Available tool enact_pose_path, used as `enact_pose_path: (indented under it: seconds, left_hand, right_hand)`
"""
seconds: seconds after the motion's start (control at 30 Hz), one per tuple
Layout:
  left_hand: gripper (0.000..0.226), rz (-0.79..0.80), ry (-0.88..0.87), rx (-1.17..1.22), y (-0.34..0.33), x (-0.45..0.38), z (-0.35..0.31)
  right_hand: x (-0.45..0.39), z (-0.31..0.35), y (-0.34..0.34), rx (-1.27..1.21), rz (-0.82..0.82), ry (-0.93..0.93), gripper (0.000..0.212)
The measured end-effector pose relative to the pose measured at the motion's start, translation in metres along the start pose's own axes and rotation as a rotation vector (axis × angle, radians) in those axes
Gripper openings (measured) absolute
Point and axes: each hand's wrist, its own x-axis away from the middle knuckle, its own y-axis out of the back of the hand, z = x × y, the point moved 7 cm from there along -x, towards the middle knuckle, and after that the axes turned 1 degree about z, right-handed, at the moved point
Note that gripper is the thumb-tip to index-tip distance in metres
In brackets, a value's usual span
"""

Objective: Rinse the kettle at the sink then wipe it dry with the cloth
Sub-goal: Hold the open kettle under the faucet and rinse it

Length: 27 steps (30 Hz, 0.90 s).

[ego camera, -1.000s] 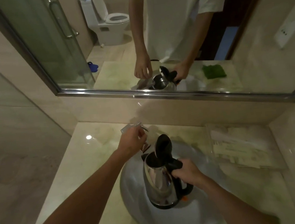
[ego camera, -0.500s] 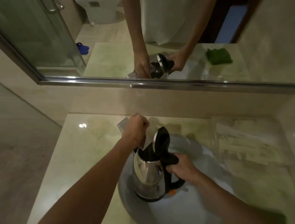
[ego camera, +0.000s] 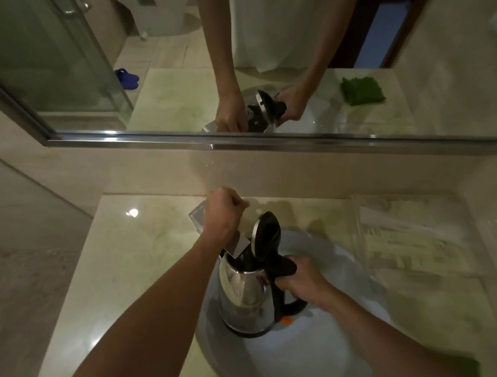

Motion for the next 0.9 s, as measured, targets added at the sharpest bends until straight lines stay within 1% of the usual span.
enact_pose_path:
  seconds: [0.13, 0.23, 0.37, 0.5, 0.6, 0.67, 0.73, 0.77, 0.9]
  left_hand:
    - [0.020, -0.050, 0.099, 0.077, 0.001, -0.002, 0.004]
    - [0.020, -0.039, 0.100, 0.094, 0.001, -0.003, 0.006]
    - [0.017, -0.020, 0.029, 0.085, 0.003, 0.000, 0.008]
    - [0.006, 0.034, -0.080, 0.052, 0.003, 0.008, 0.006]
    - [0.004, 0.080, -0.189, -0.044, 0.006, 0.019, 0.001]
    - [0.004, 0.043, -0.251, -0.157, 0.015, 0.027, 0.002]
    - [0.012, -0.007, -0.263, -0.277, 0.024, 0.032, 0.007]
    - [0.014, -0.013, -0.252, -0.301, 0.027, 0.034, 0.011]
    - [0.015, 0.008, -0.227, -0.275, 0.029, 0.036, 0.018]
  right_hand:
    - [-0.002, -0.002, 0.000, -0.011, 0.006, -0.012, 0.023]
    - [-0.002, -0.002, 0.000, -0.014, 0.011, -0.022, 0.022]
    - [-0.002, -0.001, 0.000, -0.002, -0.001, -0.041, 0.019]
    - [-0.002, -0.001, 0.000, -0.001, -0.003, -0.045, 0.021]
    - [-0.002, -0.002, -0.002, 0.003, 0.001, -0.055, 0.022]
    - [-0.002, -0.003, -0.003, 0.007, -0.002, -0.061, 0.023]
    - [-0.001, -0.003, -0.004, 0.001, -0.006, -0.066, 0.023]
    - [-0.001, -0.003, -0.004, -0.002, -0.009, -0.065, 0.023]
    - [0.000, -0.003, -0.007, -0.006, -0.017, -0.051, 0.021]
